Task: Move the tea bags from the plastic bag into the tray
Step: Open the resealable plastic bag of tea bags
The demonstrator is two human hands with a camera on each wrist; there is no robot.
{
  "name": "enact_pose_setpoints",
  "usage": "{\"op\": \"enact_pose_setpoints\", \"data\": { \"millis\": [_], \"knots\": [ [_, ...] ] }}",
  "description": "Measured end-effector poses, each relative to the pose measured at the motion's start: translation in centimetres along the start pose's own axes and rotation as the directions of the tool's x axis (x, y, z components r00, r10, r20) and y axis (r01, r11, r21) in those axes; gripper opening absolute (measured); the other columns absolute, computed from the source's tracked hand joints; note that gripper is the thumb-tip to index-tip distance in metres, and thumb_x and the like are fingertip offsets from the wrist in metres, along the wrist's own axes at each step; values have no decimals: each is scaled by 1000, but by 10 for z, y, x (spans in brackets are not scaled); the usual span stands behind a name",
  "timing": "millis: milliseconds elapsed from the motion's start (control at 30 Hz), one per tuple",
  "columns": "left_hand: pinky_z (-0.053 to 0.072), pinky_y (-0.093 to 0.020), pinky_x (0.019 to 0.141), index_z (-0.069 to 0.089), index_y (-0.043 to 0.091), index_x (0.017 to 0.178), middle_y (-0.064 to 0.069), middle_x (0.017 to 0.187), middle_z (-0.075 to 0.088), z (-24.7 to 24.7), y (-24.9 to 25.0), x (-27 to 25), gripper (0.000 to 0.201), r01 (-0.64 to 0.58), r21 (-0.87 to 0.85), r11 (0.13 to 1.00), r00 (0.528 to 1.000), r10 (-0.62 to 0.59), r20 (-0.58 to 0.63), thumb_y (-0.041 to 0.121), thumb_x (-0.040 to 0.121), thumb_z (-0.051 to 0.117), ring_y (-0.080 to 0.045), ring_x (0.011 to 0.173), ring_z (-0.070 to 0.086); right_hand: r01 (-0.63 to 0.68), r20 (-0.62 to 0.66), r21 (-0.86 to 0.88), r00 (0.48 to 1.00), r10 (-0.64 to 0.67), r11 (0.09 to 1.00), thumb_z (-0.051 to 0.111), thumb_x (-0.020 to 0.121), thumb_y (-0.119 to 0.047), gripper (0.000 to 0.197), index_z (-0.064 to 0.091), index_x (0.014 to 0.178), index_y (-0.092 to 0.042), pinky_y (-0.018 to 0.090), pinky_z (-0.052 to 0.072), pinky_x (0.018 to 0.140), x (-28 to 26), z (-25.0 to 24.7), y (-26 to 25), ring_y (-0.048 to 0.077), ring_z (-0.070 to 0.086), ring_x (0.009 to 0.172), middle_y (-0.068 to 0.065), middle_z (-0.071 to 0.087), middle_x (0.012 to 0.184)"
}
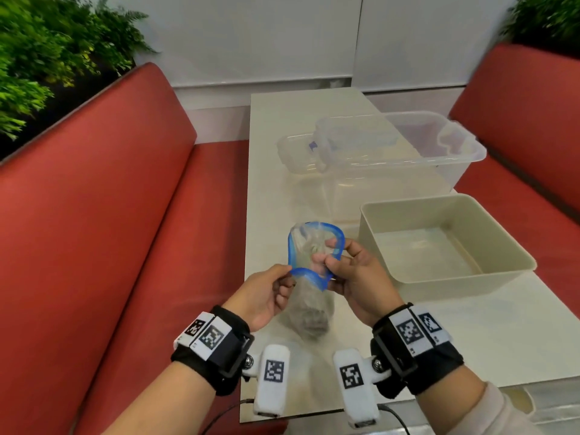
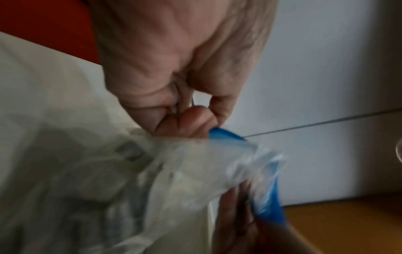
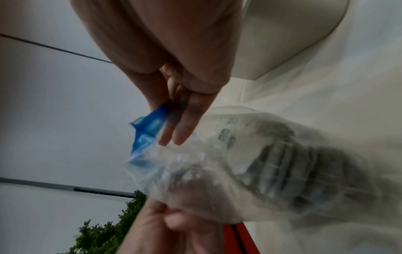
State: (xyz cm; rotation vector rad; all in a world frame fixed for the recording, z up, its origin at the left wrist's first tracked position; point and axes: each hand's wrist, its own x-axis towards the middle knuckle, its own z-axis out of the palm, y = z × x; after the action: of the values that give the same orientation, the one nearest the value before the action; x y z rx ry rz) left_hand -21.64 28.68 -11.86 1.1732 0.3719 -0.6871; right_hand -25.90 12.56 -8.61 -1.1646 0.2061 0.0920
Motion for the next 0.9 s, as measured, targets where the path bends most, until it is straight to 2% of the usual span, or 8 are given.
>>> {"op": "enact_pose_setpoints", "data": {
  "millis": [167,300,367,467,533,600,767,900],
  "knots": [
    [57,-21,53,59,1,88,-6,64,69,7,10,-13,22,-56,-255,965,994,77,73,7,98,40,-11,53,67,36,18,148,999,-39,988,46,90,8,27,53,98,-16,25,55,62,-2,0,11,12,69,72,2,73,83],
    [57,-24,73,57,-2,99,-7,73,72,10,9,-14,28,-188,-634,750,960,276,41,8,100,30,-11,69,71,33,-18,384,999,-29,923,42,92,0,17,52,90,-14,24,58,68,1,-4,20,12,71,81,0,73,88],
    [56,-25,75,60,-2,90,-7,70,71,13,6,-16,33,-188,-711,678,954,298,32,8,100,30,-11,67,71,21,-2,489,1000,-23,872,48,86,-8,6,50,87,-13,26,58,72,1,-5,24,15,71,88,1,72,91],
    [58,-24,59,68,-5,67,-13,64,69,19,-1,-20,36,-147,-710,689,960,271,64,-3,88,40,-14,58,69,7,11,642,1000,-18,767,57,73,-17,7,60,77,-11,31,59,71,0,-1,28,19,71,88,8,72,92],
    [58,-25,62,66,-9,84,-18,74,69,16,-6,-19,25,-75,-713,697,957,250,144,-5,81,41,-17,61,69,10,-1,711,1000,-13,703,47,82,-18,26,67,67,-9,36,59,73,0,1,28,21,71,81,9,70,82],
    [57,-24,73,59,-4,100,-12,77,69,12,-9,-18,29,-10,-725,688,930,273,246,4,92,32,-16,65,69,-7,-15,765,1000,28,644,41,87,-19,35,64,64,-7,35,59,71,1,1,25,19,68,68,6,62,68],
    [58,-29,75,58,4,104,-9,98,70,6,-10,-7,33,-175,-672,720,956,288,60,21,101,30,-14,83,72,-76,-60,754,981,184,653,27,102,-15,35,49,75,-8,21,32,64,8,-8,21,11,41,40,-2,45,54],
    [57,-31,81,54,1,121,-13,111,67,10,-13,-7,37,-156,-556,816,966,244,87,23,100,32,-17,91,70,-139,-38,701,972,231,700,25,102,-18,39,46,70,-11,21,37,42,12,-4,23,11,33,34,-3,33,45]
  ]
}}
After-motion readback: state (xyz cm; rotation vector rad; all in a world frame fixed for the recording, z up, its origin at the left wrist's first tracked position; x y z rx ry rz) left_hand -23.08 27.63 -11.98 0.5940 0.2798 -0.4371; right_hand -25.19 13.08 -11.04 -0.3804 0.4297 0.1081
